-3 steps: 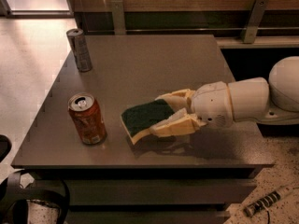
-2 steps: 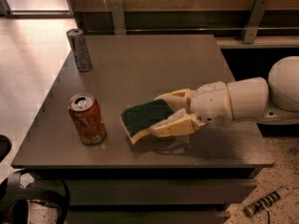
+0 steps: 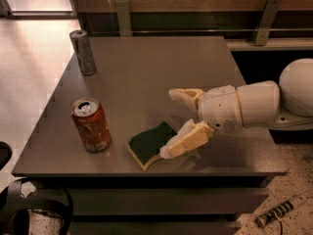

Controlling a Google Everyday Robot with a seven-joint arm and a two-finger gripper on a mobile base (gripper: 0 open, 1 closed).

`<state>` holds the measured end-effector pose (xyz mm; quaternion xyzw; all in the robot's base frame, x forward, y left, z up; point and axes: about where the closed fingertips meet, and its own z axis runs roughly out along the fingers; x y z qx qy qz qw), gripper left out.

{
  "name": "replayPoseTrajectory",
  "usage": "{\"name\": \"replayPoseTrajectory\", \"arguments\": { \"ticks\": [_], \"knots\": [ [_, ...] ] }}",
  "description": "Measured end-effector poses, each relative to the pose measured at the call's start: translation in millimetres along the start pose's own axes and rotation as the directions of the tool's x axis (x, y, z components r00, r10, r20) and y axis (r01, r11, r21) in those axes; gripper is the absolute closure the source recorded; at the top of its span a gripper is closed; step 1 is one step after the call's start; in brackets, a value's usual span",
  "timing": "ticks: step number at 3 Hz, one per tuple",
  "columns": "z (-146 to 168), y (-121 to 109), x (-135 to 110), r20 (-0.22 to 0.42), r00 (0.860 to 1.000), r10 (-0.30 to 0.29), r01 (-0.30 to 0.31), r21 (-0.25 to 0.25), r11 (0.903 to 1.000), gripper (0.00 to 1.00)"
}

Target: Move sponge near coke can

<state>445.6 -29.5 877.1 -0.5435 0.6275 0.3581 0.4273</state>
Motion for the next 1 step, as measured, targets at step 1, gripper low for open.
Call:
{"name": "replayPoseTrajectory", "arguments": {
  "ticks": [1],
  "knots": [
    [0.1,0.0,0.0,0.000,1.000,0.000,0.000,0.000,1.0000,0.00]
  ]
}}
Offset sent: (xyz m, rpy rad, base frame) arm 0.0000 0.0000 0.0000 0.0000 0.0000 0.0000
